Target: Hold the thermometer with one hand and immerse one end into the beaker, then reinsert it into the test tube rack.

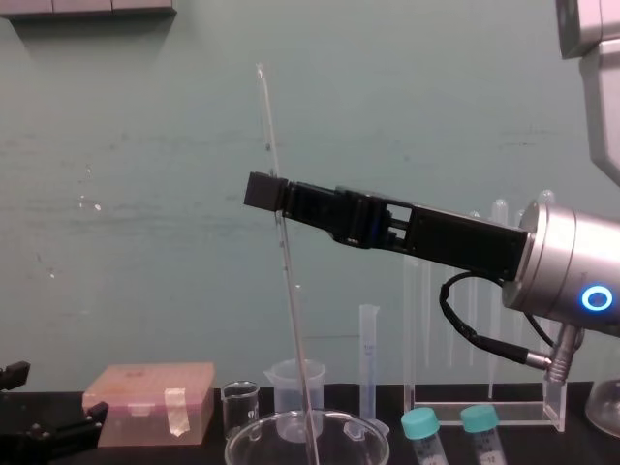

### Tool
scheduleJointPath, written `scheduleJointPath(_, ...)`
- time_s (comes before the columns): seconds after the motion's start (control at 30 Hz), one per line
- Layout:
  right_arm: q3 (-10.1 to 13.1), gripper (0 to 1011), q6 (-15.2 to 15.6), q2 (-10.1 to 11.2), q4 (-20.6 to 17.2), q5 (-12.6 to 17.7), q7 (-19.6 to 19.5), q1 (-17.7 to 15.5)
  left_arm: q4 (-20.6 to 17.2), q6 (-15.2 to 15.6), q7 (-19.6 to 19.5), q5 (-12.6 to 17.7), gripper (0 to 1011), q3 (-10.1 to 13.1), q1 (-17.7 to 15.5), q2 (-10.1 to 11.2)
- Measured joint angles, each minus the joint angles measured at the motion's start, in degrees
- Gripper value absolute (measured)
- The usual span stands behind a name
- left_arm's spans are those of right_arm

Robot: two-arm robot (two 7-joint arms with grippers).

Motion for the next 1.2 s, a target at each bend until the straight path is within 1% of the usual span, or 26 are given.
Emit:
scheduleJointPath(0.57,0.15,51,-0.30,0.28,-0.34,-1.06,0.41,-0.34,0.00,0.00,0.00,0.00,1008,0.00,0.00,0.00)
scheduleJointPath(1.2,0.20,51,-0.20,0.29,-0.79,-1.26,0.35,-0.71,0.00,0.00,0.00,0.00,1008,0.00,0.00,0.00)
